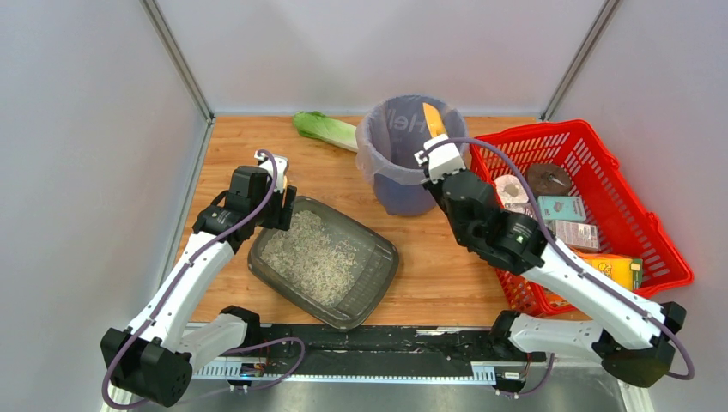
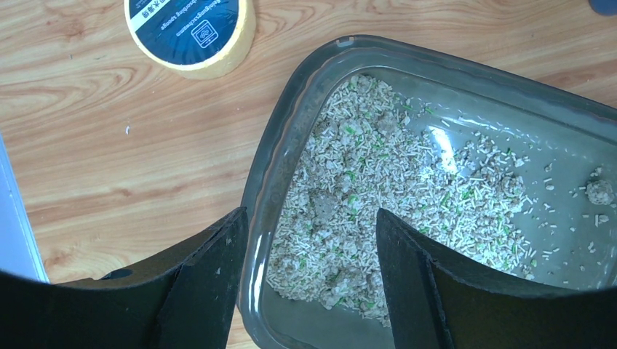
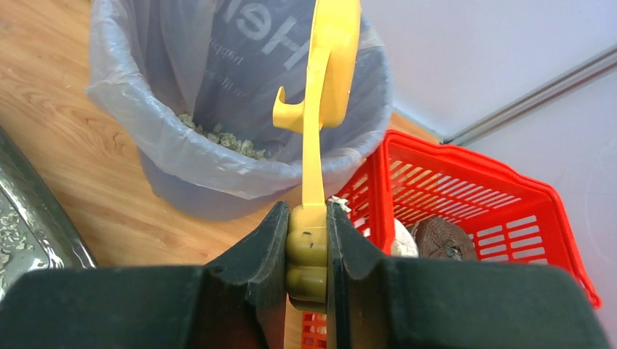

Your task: Clean the litter box

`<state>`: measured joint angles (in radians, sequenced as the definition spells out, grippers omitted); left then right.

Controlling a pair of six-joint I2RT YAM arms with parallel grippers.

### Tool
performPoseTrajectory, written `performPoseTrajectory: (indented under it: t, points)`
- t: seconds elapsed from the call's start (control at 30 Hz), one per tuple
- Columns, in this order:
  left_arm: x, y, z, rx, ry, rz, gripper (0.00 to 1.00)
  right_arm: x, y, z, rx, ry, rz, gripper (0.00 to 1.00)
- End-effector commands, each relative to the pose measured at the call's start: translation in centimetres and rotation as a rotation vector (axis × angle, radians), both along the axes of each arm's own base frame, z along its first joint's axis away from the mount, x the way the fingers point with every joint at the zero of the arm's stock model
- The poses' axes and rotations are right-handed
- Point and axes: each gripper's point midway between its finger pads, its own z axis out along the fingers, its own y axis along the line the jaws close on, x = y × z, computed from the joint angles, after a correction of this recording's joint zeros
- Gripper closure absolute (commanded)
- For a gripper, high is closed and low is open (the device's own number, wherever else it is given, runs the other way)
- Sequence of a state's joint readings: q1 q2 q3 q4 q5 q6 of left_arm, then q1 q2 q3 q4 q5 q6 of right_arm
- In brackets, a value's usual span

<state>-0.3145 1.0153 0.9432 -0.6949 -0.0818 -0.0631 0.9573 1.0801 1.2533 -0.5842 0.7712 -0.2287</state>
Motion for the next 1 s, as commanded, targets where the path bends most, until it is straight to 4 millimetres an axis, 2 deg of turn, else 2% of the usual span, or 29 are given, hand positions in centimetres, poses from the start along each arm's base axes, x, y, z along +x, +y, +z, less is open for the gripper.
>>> performPoseTrajectory:
  t: [0.0, 0.03, 0.1, 0.13, 0.27, 0.4, 0.43, 0.5, 0.57, 0.6, 0.7, 0.73, 0.77, 0.8, 0.83, 0.9, 0.97]
  points:
    - [0.3, -0.5, 1.1, -0.022, -0.044, -0.013, 0.27, -1.1, -2.1, 5.2, 0.148, -0.174, -0.019, 1.0]
    - [0.3, -0.5, 1.1, -0.023, -0.043, -0.014, 0.27, -2.0, -2.7, 6.4, 0.218, -0.207, 0.003, 1.0]
    - [0.3, -0.5, 1.0, -0.022, -0.04, -0.016, 0.27, -3.1, -2.3, 7.7, 0.335, -0.229, 0.082, 1.0]
    - [0.3, -0.5, 1.1, -0.023, -0.039, -0.017, 0.27, -4.3, -3.2, 9.4, 0.43, -0.266, 0.111, 1.0]
    - [0.2, -0.8, 1.3, -0.032, -0.039, -0.028, 0.25, -7.8, -2.5, 12.7, 0.73, -0.266, 0.29, 1.0]
    - [0.4, -0.7, 2.2, -0.047, -0.072, -0.021, 0.23, -10.8, 1.2, 13.7, 0.925, -0.121, 0.502, 1.0]
    - [0.4, -0.8, 2.3, -0.059, -0.074, -0.016, 0.23, -11.3, 2.2, 13.5, 0.978, -0.063, 0.53, 1.0]
    - [0.3, -0.7, 2.6, -0.069, -0.078, -0.002, 0.22, -11.9, 5.3, 12.2, 0.972, 0.058, 0.618, 1.0]
    - [0.2, 0.1, 2.5, -0.071, -0.066, 0.047, 0.22, -12.0, 7.1, 10.8, 0.983, 0.167, 0.625, 1.0]
    - [0.0, 0.7, 2.3, -0.068, -0.05, 0.071, 0.22, -11.3, 8.4, 8.9, 0.943, 0.244, 0.587, 1.0]
    - [-0.7, 2.6, 1.0, -0.091, -0.019, 0.153, 0.22, -10.2, 10.0, 5.5, 0.883, 0.361, 0.516, 1.0]
    - [-0.9, 2.7, 0.9, -0.107, -0.021, 0.154, 0.21, -10.2, 10.6, 4.9, 0.879, 0.391, 0.522, 1.0]
    - [-1.1, 3.3, 0.6, -0.105, -0.011, 0.174, 0.21, -11.2, 11.7, 4.5, 0.877, 0.444, 0.581, 1.0]
    - [-1.4, 3.5, 0.1, -0.086, 0.004, 0.165, 0.21, -11.5, 12.4, 4.6, 0.899, 0.464, 0.611, 1.0]
    - [-1.5, 3.7, -0.2, -0.071, 0.018, 0.165, 0.21, -11.6, 13.3, 3.7, 0.896, 0.506, 0.621, 1.0]
    - [-2.0, 4.1, -1.1, -0.04, 0.054, 0.16, 0.22, -12.1, 14.5, 3.2, 0.923, 0.571, 0.644, 1.0]
    - [-2.1, 4.5, -1.9, -0.019, 0.079, 0.176, 0.23, -11.8, 15.5, 1.0, 0.916, 0.639, 0.613, 1.0]
